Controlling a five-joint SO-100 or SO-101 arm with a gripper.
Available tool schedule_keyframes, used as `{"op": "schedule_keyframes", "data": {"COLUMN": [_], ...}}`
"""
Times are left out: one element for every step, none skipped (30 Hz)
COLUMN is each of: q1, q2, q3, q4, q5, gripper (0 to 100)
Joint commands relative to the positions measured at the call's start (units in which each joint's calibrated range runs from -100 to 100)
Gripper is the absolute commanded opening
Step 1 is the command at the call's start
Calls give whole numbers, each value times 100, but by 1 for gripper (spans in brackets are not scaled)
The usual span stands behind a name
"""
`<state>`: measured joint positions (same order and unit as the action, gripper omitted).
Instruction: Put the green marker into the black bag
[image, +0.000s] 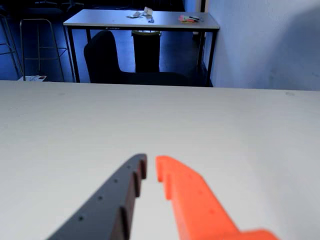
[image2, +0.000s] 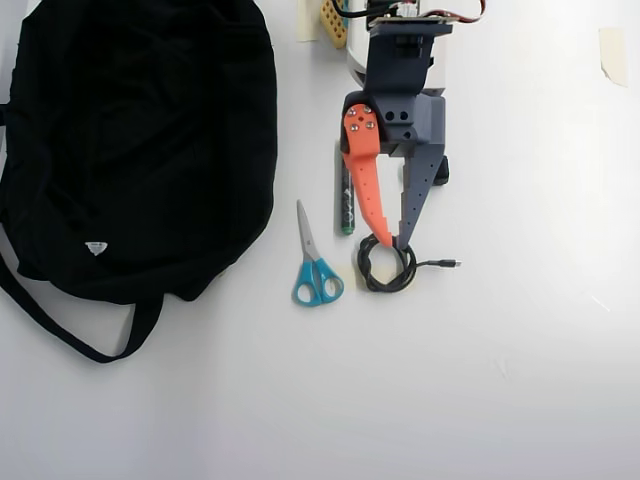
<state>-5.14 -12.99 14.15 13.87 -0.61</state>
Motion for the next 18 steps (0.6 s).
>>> {"op": "schedule_keyframes", "data": {"q1": [-32, -32, -32, -39, -62, -69, -69, -69, -69, -69, -77, -92, -121, -136, -136, -136, -136, -136], "q2": [-145, -153, -153, -153, -153, -153, -161, -161, -161, -170, -170, -170, -170, -170, -170, -170, -170, -170], "q3": [-238, -247, -256, -265, -301, -319, -328, -328, -328, -328, -328, -328, -337, -337, -337, -337, -337, -337], "q4": [181, 370, 560, 732, 1077, 1223, 1361, 1481, 1611, 1895, 2041, 2213, 2377, 2524, 2661, 2825, 2997, 3161], "q5": [-12, -12, -18, -18, -18, -23, -23, -23, -23, -23, -23, -23, -23, -23, -23, -23, -23, -23], "gripper": [2, 2, 2, 2, 2, 2, 2, 2, 2, 2, 2, 2, 2, 2, 2, 2, 2, 2]}}
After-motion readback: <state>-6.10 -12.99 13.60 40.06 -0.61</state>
